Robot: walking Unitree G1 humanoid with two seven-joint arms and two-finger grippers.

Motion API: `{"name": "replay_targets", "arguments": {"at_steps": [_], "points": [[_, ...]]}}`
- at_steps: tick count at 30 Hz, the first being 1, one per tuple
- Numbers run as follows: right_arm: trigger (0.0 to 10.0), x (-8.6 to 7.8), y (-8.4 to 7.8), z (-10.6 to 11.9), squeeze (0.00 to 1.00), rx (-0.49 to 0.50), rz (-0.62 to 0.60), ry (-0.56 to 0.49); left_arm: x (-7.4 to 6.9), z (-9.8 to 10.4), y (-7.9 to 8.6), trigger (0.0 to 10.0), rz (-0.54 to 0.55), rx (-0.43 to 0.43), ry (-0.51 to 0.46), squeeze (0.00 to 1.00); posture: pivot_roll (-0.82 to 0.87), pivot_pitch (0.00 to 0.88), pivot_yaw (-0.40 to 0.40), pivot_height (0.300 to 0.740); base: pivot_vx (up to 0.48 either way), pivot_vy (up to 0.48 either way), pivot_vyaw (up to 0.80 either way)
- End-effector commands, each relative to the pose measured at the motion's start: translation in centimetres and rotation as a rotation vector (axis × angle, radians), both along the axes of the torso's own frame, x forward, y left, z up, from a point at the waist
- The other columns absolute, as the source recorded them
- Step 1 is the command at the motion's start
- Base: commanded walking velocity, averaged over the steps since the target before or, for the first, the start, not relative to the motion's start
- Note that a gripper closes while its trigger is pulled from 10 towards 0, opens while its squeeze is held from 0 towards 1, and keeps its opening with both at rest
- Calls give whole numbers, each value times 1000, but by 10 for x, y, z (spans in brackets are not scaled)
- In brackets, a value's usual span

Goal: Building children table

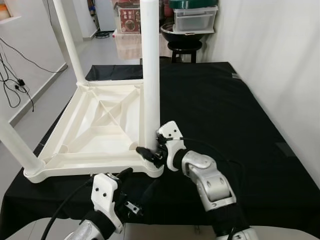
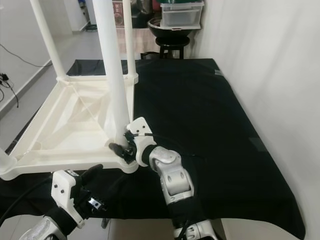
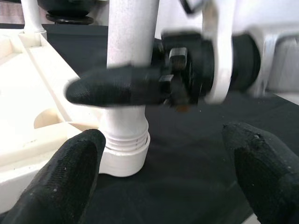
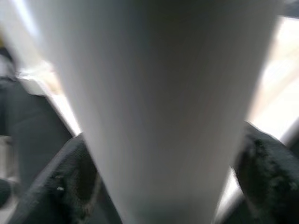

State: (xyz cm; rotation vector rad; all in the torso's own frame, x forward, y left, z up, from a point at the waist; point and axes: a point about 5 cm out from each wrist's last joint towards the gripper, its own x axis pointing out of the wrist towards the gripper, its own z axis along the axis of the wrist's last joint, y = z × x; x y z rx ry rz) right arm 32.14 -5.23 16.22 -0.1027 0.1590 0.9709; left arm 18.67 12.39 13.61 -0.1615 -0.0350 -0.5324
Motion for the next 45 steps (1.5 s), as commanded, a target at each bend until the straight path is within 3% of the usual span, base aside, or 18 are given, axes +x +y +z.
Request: {"name": "replay_targets", "arguments": {"at_steps": [1,2,3,6,14,15,16,25,29,32,36,37,38,39,40,42,45], "points": [[10000,1,1,9,1000,30,169,-50,0,-4,2,10000,4,14,13,0,-7,31,-6,740,0,0,0],[10000,1,1,9,1000,30,169,-50,0,-4,2,10000,4,14,13,0,-7,31,-6,740,0,0,0],[10000,2,-3,9,0,13,257,-75,1,-4,2,10000,4,14,13,0,-7,31,-6,740,0,0,0],[10000,12,-15,5,0,-44,348,-62,0,-4,2,10000,2,15,14,0,4,27,-11,740,0,0,0],[10000,37,-21,0,0,-53,280,13,-1,-4,1,10000,7,13,16,0,27,26,-19,740,0,0,0],[8980,41,-21,1,0,-47,266,17,-1,-4,1,10000,6,12,17,0,30,28,-20,740,0,0,0],[39,43,-21,2,0,-26,248,24,-2,-4,0,10000,4,12,19,0,33,29,-18,740,0,0,0],[0,46,-32,3,0,13,245,29,-4,-4,0,10000,3,10,21,0,26,38,-16,740,0,0,0],[0,44,-63,9,0,64,205,-24,-6,-3,0,10000,9,8,17,0,-5,55,-10,740,0,0,0],[0,39,-71,4,0,47,150,-34,-7,-2,0,10000,10,7,15,0,-11,59,-15,740,0,0,0],[0,36,-72,1,0,34,128,-36,-8,-2,1,10000,11,7,15,0,-14,61,-15,740,0,0,0],[0,36,-67,-12,0,-8,-202,-28,-8,-2,3,10000,11,7,15,0,-33,73,-2,740,0,0,0],[0,36,-67,-12,0,-8,-202,-28,-8,-2,3,10000,11,7,15,0,-33,73,-2,740,0,0,0],[0,16,-54,-25,0,-12,-343,1,-7,-2,4,10000,11,9,16,0,-32,70,7,740,0,0,0],[0,2,-46,-30,0,-32,-408,-5,-6,-3,5,10000,9,11,18,0,-43,54,12,740,0,0,0],[0,-4,-42,-30,0,-47,-447,-21,-6,-3,5,10000,5,12,21,0,-38,52,8,740,0,0,0],[0,-2,-33,-29,0,-70,-378,-43,-4,-5,5,10000,-1,17,21,0,-25,37,-6,740,0,0,0]]}}
